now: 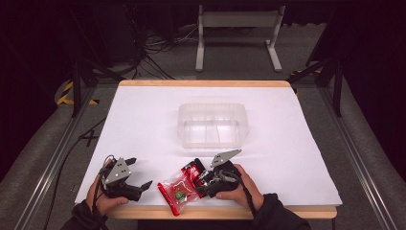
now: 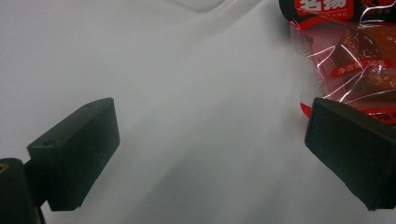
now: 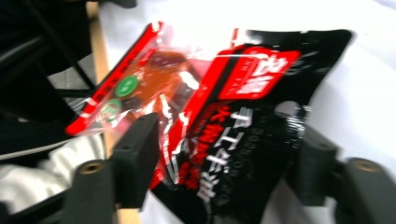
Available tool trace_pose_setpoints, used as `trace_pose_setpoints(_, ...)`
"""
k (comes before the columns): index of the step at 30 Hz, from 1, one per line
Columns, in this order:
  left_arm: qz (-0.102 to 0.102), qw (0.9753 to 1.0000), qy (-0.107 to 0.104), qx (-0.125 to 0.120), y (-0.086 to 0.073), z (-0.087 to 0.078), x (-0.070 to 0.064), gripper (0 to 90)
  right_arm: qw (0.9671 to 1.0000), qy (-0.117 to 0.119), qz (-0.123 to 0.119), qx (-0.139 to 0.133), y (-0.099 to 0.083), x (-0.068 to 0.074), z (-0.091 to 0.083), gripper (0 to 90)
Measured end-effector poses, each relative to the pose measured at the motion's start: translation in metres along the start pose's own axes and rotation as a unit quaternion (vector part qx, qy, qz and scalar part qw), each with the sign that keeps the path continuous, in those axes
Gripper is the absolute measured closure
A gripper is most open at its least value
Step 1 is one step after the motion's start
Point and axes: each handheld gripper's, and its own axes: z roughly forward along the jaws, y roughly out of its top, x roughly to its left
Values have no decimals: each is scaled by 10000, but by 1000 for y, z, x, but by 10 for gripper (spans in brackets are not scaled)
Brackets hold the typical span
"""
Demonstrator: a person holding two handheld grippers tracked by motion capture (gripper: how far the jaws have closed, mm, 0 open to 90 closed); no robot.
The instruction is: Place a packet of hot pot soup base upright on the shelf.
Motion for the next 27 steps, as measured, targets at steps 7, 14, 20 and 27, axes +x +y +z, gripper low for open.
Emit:
trace_pose_setpoints(7, -22, 10000, 23, 23, 0, 0, 0, 38, 9999, -58, -95, -4, 3, -1, -2, 807)
trace_pose_setpoints(14, -14, 10000, 23, 12, 0, 0, 0, 38, 9993, 13, -296, -218, 4, 5, -16, 900)
trace_pose_setpoints(20, -31, 10000, 36, 11, 0, 0, 0, 38, 9979, -71, -461, -451, 5, 11, -38, 900)
trace_pose_setpoints(27, -47, 10000, 52, -15, 0, 0, 0, 38, 9963, -207, -666, -511, 5, 20, -54, 900)
